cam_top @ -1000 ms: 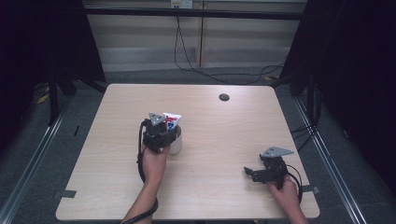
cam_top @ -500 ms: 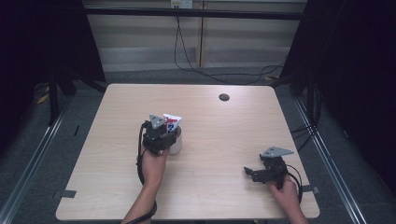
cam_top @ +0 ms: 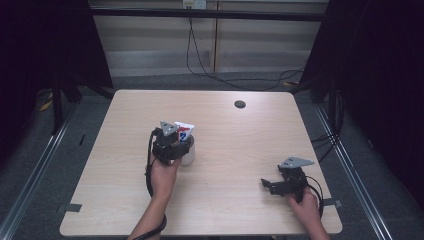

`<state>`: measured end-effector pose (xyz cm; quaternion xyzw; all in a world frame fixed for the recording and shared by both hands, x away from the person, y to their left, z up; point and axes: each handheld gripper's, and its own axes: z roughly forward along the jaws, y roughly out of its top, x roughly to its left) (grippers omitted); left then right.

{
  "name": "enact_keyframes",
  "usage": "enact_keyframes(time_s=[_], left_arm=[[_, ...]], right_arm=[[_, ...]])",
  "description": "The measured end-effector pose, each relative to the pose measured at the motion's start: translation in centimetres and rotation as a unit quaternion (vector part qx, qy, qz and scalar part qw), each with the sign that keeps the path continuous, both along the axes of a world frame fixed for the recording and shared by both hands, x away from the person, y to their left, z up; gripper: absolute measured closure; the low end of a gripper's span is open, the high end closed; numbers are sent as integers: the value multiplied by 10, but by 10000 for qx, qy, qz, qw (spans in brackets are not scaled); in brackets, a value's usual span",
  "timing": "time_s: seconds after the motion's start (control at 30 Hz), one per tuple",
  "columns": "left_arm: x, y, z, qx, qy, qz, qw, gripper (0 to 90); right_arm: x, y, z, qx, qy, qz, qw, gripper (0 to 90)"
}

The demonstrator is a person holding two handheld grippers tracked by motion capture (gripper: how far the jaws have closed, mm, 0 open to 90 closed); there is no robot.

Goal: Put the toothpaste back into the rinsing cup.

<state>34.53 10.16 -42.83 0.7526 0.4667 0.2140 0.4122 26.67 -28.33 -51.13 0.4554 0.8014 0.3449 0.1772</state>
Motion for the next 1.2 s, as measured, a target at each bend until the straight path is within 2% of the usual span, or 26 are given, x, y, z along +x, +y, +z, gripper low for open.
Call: enact_keyframes(time_s=[0.23, 0.5, 0.53, 0.7, 0.73, 1.03, 1.07, 1.2], left_arm=[[1, 1, 1, 109, -3, -33, 9999, 452], [1, 3, 5, 48, -31, -31, 10000, 400], [1, 4, 6, 122, -51, -69, 9999, 393], [2, 4, 8, 4, -46, -23, 10000, 348], [2, 4, 8, 63, -22, -48, 10000, 341], [2, 5, 9, 20, -34, -83, 10000, 294], [2, 6, 9, -68, -30, -84, 9999, 285], [2, 8, 10, -150, -22, -115, 9998, 260]], right_arm=[[0, 0, 0, -2, -2, 3, 10000, 124], [0, 0, 0, 0, 0, 0, 10000, 123], [0, 0, 0, -1, -2, 2, 10000, 124], [0, 0, 0, -1, 0, 2, 10000, 123], [0, 0, 0, 0, 1, 0, 10000, 124], [0, 0, 0, 0, 0, 0, 10000, 124], [0, 0, 0, 0, 1, 0, 10000, 123], [0, 0, 0, -1, 0, 1, 10000, 124]])
